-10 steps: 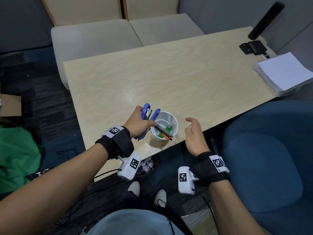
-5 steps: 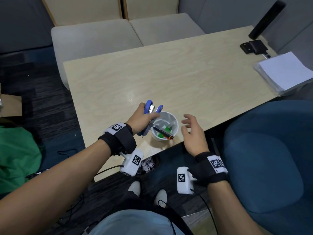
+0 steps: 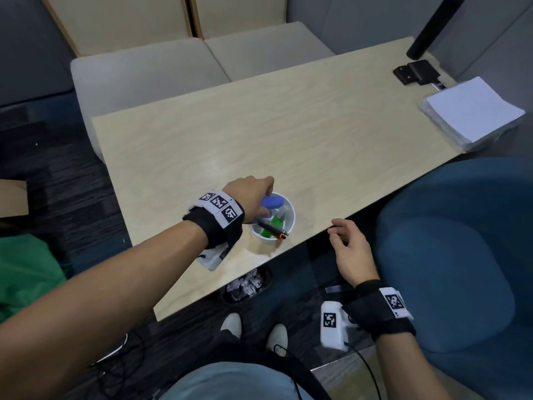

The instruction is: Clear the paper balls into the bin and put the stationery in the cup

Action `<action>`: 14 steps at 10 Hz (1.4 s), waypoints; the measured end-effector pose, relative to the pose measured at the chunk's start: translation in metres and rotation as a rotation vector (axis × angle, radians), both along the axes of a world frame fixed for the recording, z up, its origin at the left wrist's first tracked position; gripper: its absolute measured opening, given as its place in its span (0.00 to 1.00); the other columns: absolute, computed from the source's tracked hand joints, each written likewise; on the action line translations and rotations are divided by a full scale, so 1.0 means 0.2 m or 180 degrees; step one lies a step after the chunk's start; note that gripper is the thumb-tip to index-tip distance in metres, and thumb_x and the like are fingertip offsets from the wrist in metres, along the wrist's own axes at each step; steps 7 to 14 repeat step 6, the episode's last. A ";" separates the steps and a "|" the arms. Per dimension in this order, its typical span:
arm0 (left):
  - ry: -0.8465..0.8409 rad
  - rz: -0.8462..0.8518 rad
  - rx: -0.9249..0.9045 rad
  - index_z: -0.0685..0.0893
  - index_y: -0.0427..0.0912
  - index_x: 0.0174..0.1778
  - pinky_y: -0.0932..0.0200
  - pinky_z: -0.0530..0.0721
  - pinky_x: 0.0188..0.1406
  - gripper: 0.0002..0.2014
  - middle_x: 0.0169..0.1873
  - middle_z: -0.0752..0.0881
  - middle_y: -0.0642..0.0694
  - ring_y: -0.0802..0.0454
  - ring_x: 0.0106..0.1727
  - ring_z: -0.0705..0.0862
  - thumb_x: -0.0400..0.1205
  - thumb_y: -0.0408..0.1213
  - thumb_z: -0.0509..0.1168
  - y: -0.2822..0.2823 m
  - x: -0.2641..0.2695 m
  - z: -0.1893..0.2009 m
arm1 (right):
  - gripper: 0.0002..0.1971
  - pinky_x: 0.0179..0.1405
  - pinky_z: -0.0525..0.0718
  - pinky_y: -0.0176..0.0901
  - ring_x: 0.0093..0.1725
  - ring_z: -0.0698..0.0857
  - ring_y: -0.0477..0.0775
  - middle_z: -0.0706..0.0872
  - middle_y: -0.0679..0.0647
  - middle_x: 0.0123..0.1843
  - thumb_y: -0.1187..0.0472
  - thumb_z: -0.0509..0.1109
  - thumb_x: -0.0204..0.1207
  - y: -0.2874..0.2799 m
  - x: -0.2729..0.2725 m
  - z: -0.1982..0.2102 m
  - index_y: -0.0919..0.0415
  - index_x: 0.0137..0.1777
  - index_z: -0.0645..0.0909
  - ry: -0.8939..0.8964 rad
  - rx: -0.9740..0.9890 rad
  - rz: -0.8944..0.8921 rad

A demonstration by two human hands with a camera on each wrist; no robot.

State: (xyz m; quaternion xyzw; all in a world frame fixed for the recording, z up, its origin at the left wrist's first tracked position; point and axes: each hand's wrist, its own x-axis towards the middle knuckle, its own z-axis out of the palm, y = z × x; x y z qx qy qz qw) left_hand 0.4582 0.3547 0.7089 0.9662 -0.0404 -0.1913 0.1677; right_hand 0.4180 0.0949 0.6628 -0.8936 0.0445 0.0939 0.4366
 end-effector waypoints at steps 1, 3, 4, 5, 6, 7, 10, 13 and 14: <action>-0.0033 -0.0421 0.0570 0.81 0.45 0.51 0.54 0.72 0.34 0.16 0.43 0.83 0.44 0.41 0.39 0.79 0.71 0.45 0.73 -0.01 0.04 0.04 | 0.15 0.60 0.80 0.45 0.56 0.84 0.52 0.87 0.49 0.52 0.64 0.63 0.79 -0.02 0.00 0.00 0.54 0.64 0.78 0.0011 0.0010 -0.0010; 0.0227 -0.0646 0.0817 0.81 0.42 0.38 0.55 0.80 0.30 0.18 0.27 0.77 0.48 0.42 0.32 0.82 0.69 0.54 0.75 -0.09 0.08 0.02 | 0.14 0.55 0.77 0.40 0.55 0.84 0.52 0.87 0.52 0.52 0.64 0.63 0.80 -0.02 -0.01 0.01 0.55 0.64 0.79 0.0042 0.0064 -0.0023; 0.0258 -0.0513 0.0777 0.83 0.39 0.42 0.54 0.81 0.29 0.18 0.29 0.81 0.45 0.41 0.32 0.83 0.71 0.51 0.73 -0.10 0.08 0.00 | 0.14 0.54 0.76 0.39 0.55 0.84 0.52 0.87 0.52 0.52 0.64 0.63 0.80 -0.02 -0.01 0.03 0.55 0.64 0.79 0.0091 0.0096 -0.0003; 0.0144 -0.0405 0.0745 0.84 0.39 0.46 0.50 0.84 0.35 0.16 0.40 0.88 0.39 0.38 0.38 0.87 0.74 0.50 0.69 -0.06 0.13 0.02 | 0.14 0.54 0.77 0.40 0.55 0.84 0.52 0.87 0.52 0.52 0.64 0.63 0.79 -0.03 0.00 0.03 0.55 0.63 0.79 0.0064 0.0106 0.0010; -0.0127 -0.0051 0.0544 0.83 0.42 0.51 0.47 0.85 0.44 0.14 0.48 0.88 0.40 0.37 0.47 0.86 0.79 0.48 0.63 0.03 0.19 0.09 | 0.13 0.53 0.77 0.39 0.55 0.84 0.52 0.87 0.53 0.52 0.63 0.63 0.80 -0.03 -0.01 0.03 0.55 0.62 0.80 0.0074 0.0126 -0.0030; -0.0127 -0.0051 0.0544 0.83 0.42 0.51 0.47 0.85 0.44 0.14 0.48 0.88 0.40 0.37 0.47 0.86 0.79 0.48 0.63 0.03 0.19 0.09 | 0.13 0.53 0.77 0.39 0.55 0.84 0.52 0.87 0.53 0.52 0.63 0.63 0.80 -0.03 -0.01 0.03 0.55 0.62 0.80 0.0074 0.0126 -0.0030; -0.0127 -0.0051 0.0544 0.83 0.42 0.51 0.47 0.85 0.44 0.14 0.48 0.88 0.40 0.37 0.47 0.86 0.79 0.48 0.63 0.03 0.19 0.09 | 0.13 0.53 0.77 0.39 0.55 0.84 0.52 0.87 0.53 0.52 0.63 0.63 0.80 -0.03 -0.01 0.03 0.55 0.62 0.80 0.0074 0.0126 -0.0030; -0.0127 -0.0051 0.0544 0.83 0.42 0.51 0.47 0.85 0.44 0.14 0.48 0.88 0.40 0.37 0.47 0.86 0.79 0.48 0.63 0.03 0.19 0.09 | 0.13 0.53 0.77 0.39 0.55 0.84 0.52 0.87 0.53 0.52 0.63 0.63 0.80 -0.03 -0.01 0.03 0.55 0.62 0.80 0.0074 0.0126 -0.0030; -0.0127 -0.0051 0.0544 0.83 0.42 0.51 0.47 0.85 0.44 0.14 0.48 0.88 0.40 0.37 0.47 0.86 0.79 0.48 0.63 0.03 0.19 0.09 | 0.13 0.53 0.77 0.39 0.55 0.84 0.52 0.87 0.53 0.52 0.63 0.63 0.80 -0.03 -0.01 0.03 0.55 0.62 0.80 0.0074 0.0126 -0.0030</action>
